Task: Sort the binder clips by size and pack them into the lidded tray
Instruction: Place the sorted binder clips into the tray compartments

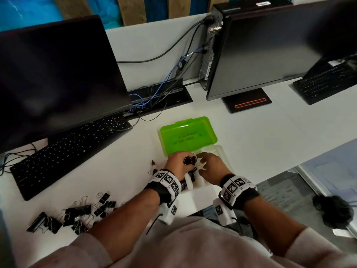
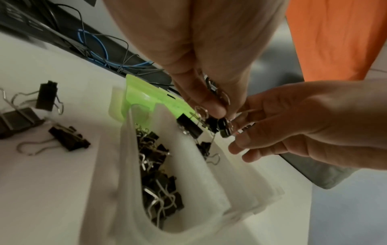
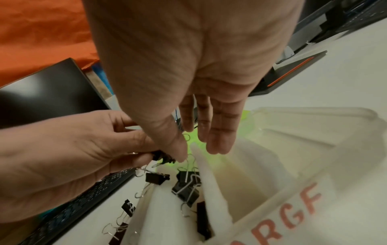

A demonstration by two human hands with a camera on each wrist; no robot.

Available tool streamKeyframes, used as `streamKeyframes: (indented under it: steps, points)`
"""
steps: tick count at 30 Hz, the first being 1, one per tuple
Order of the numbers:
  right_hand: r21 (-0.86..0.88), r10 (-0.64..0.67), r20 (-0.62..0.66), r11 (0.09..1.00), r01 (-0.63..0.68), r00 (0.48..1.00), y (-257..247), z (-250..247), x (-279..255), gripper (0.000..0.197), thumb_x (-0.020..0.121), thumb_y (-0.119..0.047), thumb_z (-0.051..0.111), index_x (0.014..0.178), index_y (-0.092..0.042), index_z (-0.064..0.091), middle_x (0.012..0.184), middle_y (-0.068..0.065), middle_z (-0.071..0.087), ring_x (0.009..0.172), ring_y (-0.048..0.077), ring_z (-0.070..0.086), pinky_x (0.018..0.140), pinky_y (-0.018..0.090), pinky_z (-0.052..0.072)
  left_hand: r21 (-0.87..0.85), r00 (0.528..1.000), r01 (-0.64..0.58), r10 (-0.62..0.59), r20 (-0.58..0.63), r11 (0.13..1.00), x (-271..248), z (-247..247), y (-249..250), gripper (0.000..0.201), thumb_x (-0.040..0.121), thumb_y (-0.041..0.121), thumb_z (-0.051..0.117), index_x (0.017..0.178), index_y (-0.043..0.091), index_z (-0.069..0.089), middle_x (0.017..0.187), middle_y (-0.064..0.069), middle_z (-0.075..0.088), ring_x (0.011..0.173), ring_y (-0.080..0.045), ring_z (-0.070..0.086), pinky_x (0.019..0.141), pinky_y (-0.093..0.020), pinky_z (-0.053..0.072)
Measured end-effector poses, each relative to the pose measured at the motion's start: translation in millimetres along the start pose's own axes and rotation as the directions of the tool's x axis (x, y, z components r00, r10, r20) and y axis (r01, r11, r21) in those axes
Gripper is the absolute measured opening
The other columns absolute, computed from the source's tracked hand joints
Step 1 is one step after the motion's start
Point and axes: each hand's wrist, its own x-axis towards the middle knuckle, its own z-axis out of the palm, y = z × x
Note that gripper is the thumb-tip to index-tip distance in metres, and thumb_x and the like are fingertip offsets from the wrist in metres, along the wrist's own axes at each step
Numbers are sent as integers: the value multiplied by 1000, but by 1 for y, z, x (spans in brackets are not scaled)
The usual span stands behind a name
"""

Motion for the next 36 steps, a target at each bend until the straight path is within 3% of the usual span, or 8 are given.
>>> streamKeyframes:
  steps: [4, 9, 14, 19, 25, 30, 33, 36]
  points:
    - [59, -109, 41, 993, 106, 993, 5, 2, -2, 63, 76, -15, 70, 134, -17, 44, 120, 7, 53, 98, 22, 59, 82, 22, 45, 17, 999, 48, -47, -16, 999, 0, 8, 0, 22, 77, 7, 72, 98, 10, 68, 93, -8, 72, 80, -19, 67, 78, -27, 54]
    - [115, -173, 10, 979, 171, 985, 4, 7, 4, 70, 73, -17, 76, 135, -15, 44, 120, 3, 51, 89, 9, 51, 66, 2, 35, -5, 994, 102, -102, -37, 995, 0, 12, 2, 31, 80, 13, 68, 108, 12, 53, 108, -2, 65, 89, -9, 57, 73, -7, 37]
    - [52, -175, -36, 983, 177, 984, 5, 11, 11, 53, 79, -23, 70, 129, -15, 52, 114, 10, 59, 92, 22, 61, 84, 28, 49, -47, 988, 154, -153, 29, 987, -1, 12, 1, 51, 82, 7, 61, 127, 16, 37, 135, -7, 51, 125, -18, 50, 99, -23, 40]
    - [-8, -163, -15, 987, 163, 986, 4, 11, 17, 60, 84, -38, 65, 136, -14, 47, 117, 13, 62, 101, 26, 61, 90, 36, 49, -146, 988, 152, -151, 21, 977, 0, 12, -6, 67, 80, -8, 55, 137, 14, 28, 147, -5, 37, 135, -19, 39, 111, -33, 35]
    - [-169, -183, -13, 969, 179, 983, -3, 11, 23, 35, 89, -29, 59, 120, -14, 59, 117, 10, 54, 107, 30, 58, 88, 40, 50, -315, 998, 63, -68, -6, 947, 0, 4, -3, 71, 80, -23, 37, 139, 14, 26, 150, -1, 31, 136, -14, 36, 96, -11, 34]
    - [-257, -278, 39, 925, 278, 960, -4, 15, 25, 44, 88, -33, 58, 129, -18, 52, 120, 10, 54, 113, 31, 51, 93, 42, 46, -131, 984, 25, -47, -173, 991, 6, -26, -25, 67, 78, -23, 36, 133, 16, 41, 142, -2, 42, 126, -14, 46, 90, 1, 32]
    - [-289, -299, 101, 904, 316, 949, -4, 19, 24, 47, 86, -31, 61, 130, -19, 51, 125, 8, 53, 116, 29, 48, 95, 41, 45, 127, 959, 128, -90, -270, 984, 0, -51, -53, 59, 80, -3, 60, 132, 21, 45, 140, -4, 40, 128, -21, 40, 107, -16, 28]
    - [-185, -242, 50, 951, 247, 969, -4, 24, 23, 42, 86, -20, 61, 127, -14, 55, 122, 10, 54, 114, 31, 51, 97, 41, 45, 274, 952, 299, -265, -154, 914, -11, -62, -81, 88, 67, 25, 82, 140, 33, 32, 152, -2, 21, 139, -24, 22, 114, -37, 26]
